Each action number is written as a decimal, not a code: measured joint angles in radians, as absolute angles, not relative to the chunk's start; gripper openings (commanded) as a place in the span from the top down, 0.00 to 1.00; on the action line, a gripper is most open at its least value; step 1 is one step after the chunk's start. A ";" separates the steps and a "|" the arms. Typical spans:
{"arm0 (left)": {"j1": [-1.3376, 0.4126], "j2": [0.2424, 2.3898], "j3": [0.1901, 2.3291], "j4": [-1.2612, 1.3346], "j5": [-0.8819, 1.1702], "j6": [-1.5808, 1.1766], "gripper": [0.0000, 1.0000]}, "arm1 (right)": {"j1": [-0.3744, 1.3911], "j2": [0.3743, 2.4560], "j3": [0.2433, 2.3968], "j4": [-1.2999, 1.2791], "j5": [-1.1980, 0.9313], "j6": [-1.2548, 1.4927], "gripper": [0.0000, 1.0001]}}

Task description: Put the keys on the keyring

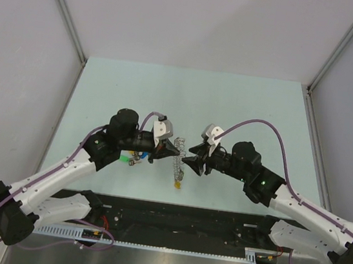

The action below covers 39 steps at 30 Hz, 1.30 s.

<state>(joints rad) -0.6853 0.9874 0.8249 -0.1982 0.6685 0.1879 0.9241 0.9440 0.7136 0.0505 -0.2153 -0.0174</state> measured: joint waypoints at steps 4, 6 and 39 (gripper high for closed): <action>-0.685 0.982 0.825 -0.198 0.673 0.193 1.00 | 0.924 0.959 0.714 0.073 -0.279 -0.019 0.55; -0.685 0.981 0.825 -0.198 0.673 0.194 1.00 | 0.924 0.960 0.714 0.084 -0.323 -0.022 0.62; -0.685 0.912 0.813 -0.281 0.793 0.467 1.00 | 1.110 0.810 0.691 0.064 -0.106 -0.137 0.53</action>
<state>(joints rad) -0.6853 0.9119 0.8135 -0.2813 0.7929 0.4671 1.1095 0.8104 0.6910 0.0639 -0.1062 -0.1371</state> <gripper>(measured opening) 0.008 0.462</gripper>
